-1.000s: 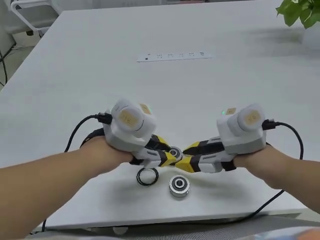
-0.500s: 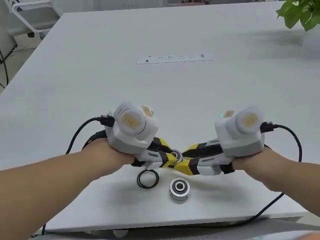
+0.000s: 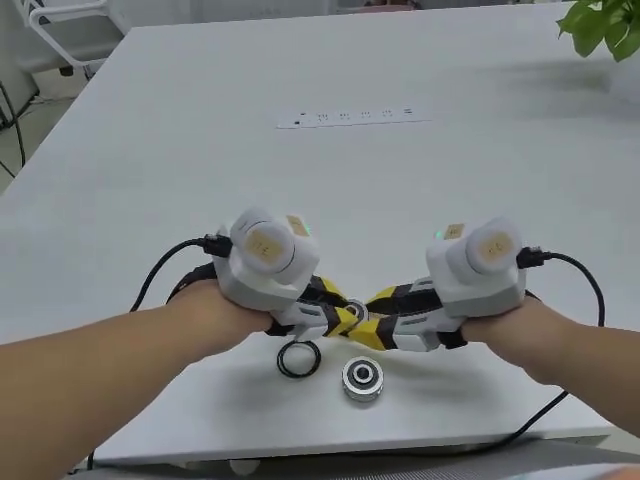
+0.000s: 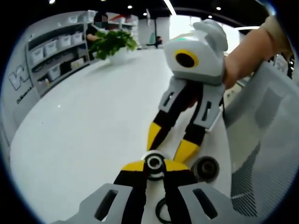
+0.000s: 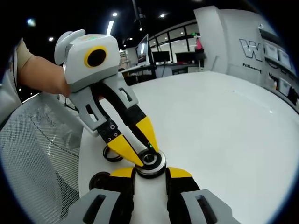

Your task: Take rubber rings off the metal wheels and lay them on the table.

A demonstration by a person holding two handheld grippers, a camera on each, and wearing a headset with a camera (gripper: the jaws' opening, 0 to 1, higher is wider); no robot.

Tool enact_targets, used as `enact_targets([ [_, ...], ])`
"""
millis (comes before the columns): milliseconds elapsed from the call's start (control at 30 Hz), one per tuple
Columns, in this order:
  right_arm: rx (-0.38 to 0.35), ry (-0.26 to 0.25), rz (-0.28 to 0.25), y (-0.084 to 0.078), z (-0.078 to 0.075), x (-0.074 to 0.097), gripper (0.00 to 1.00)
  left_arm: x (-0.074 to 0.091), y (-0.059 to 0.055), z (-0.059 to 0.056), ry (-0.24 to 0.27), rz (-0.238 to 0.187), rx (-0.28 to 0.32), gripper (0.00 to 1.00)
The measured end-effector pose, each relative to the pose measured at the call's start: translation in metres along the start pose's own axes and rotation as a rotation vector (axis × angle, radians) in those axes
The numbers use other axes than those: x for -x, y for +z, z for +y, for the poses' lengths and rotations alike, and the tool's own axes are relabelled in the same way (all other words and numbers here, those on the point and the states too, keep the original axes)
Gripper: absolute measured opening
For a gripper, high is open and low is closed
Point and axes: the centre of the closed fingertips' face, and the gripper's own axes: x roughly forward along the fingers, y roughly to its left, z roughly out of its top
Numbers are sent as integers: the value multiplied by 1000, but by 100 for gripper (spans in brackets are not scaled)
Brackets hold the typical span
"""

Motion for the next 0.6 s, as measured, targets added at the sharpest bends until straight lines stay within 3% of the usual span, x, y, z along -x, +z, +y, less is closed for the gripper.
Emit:
enact_targets([
  [600, -24, -5, 16, -8, -3, 7, 10, 0, -1, -1, 6, -1, 18, 14],
])
